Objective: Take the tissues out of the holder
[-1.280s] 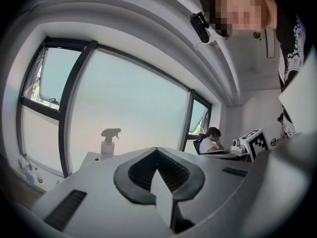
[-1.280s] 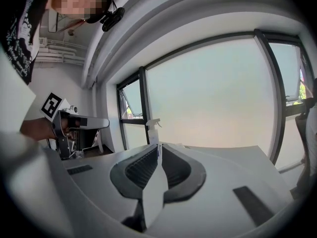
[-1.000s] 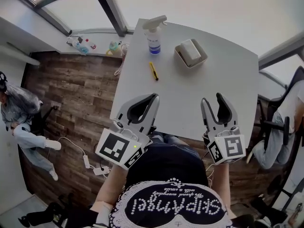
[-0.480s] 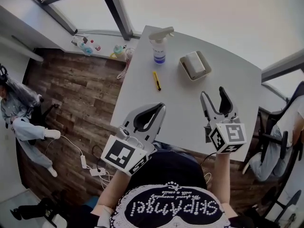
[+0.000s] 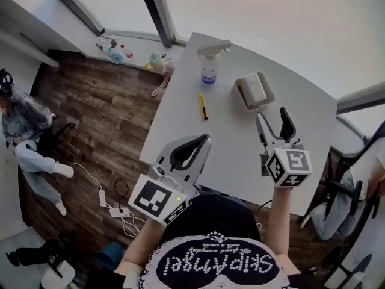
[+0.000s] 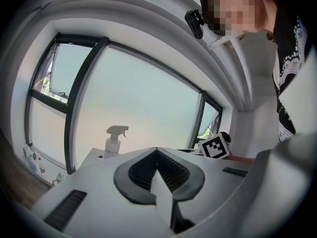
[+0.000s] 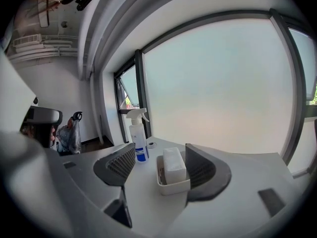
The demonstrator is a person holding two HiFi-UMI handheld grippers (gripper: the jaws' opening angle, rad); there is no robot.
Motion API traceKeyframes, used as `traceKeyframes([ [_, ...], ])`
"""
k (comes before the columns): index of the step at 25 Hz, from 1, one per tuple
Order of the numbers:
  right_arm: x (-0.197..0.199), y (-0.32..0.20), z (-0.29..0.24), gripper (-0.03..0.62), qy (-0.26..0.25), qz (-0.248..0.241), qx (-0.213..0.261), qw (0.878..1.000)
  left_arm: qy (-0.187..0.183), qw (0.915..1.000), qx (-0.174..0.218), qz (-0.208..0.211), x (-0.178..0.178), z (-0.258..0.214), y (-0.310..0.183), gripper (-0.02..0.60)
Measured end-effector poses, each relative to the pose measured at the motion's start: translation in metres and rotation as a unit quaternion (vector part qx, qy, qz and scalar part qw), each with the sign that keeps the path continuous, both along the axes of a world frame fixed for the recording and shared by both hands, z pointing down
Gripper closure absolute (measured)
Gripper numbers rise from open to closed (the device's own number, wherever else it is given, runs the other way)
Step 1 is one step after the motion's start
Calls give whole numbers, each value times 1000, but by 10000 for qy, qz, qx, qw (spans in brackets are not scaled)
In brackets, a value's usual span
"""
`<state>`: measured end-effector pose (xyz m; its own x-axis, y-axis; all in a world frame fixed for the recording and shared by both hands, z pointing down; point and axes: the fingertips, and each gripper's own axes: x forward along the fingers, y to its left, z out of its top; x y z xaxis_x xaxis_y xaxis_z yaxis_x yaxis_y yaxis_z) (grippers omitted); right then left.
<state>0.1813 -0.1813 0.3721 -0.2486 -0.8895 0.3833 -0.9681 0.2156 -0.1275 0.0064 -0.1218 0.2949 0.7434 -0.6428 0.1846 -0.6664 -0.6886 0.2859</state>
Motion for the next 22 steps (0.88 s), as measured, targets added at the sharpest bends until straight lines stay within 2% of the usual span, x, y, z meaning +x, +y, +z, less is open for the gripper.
traceKeyframes([
  [22,10,-56,69,275,168,-231,-808,9963,-19,9996,-276,-109,7,10,-20,580],
])
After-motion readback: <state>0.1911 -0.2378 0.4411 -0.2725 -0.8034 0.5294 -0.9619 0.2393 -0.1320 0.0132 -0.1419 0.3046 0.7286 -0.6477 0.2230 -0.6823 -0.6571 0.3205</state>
